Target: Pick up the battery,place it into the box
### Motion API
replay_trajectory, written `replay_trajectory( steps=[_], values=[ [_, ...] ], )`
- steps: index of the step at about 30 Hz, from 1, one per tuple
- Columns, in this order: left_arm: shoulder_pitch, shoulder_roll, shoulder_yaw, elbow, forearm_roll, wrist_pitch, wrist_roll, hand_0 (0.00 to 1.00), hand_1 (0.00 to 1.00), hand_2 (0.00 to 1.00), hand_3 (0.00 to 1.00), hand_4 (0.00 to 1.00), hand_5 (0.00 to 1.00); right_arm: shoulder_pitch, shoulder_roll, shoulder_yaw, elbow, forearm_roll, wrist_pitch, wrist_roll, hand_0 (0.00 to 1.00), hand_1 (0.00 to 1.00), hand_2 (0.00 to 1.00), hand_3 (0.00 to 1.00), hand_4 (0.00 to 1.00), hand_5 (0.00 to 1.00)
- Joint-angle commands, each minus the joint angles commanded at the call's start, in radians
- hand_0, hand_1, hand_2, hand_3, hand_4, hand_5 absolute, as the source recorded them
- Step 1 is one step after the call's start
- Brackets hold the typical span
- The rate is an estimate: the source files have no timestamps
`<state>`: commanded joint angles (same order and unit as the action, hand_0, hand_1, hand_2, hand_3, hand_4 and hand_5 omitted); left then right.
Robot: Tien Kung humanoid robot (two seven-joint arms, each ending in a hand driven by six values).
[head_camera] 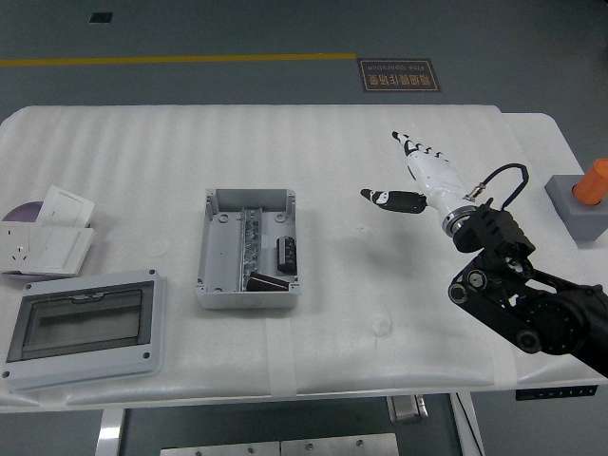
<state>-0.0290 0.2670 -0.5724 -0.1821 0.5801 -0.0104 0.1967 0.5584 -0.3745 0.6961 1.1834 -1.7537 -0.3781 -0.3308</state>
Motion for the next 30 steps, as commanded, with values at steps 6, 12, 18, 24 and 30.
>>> replay_trajectory(
  steps=[6, 12, 18, 24, 30],
  values=[
    [0.003, -0.003, 0.013, 0.000, -0.014, 0.000, -0.001, 0.567, 0.629, 0.540, 0.574, 0.643, 0.319, -0.069, -0.001, 0.120, 0.002, 0.048, -0.081, 0.088, 0.998, 0.943, 0.981, 0.998, 0.902, 0.541],
    [0.011, -0.007, 0.027, -0.001, -0.032, 0.001, -0.002, 0.567, 0.629, 0.539, 0.573, 0.641, 0.313, -0.164, 0.011, 0.222, 0.032, 0.183, -0.139, 0.248, 0.992, 0.898, 0.941, 0.998, 0.895, 0.543],
    [0.024, -0.009, 0.021, -0.002, -0.026, 0.003, 0.002, 0.566, 0.629, 0.539, 0.571, 0.636, 0.305, -0.276, 0.021, 0.310, 0.070, 0.341, -0.063, 0.428, 0.857, 0.814, 0.846, 0.915, 0.879, 0.541],
    [0.034, -0.009, 0.024, -0.002, -0.031, 0.008, 0.000, 0.566, 0.629, 0.537, 0.567, 0.640, 0.307, -0.370, 0.027, 0.357, 0.098, 0.539, 0.019, 0.598, 0.788, 0.776, 0.805, 0.878, 0.858, 0.522],
    [0.045, -0.014, 0.053, -0.004, -0.048, 0.008, -0.004, 0.567, 0.629, 0.536, 0.566, 0.639, 0.308, -0.407, 0.036, 0.373, 0.133, 0.733, 0.064, 0.741, 0.711, 0.737, 0.790, 0.861, 0.877, 0.532]
  ],
)
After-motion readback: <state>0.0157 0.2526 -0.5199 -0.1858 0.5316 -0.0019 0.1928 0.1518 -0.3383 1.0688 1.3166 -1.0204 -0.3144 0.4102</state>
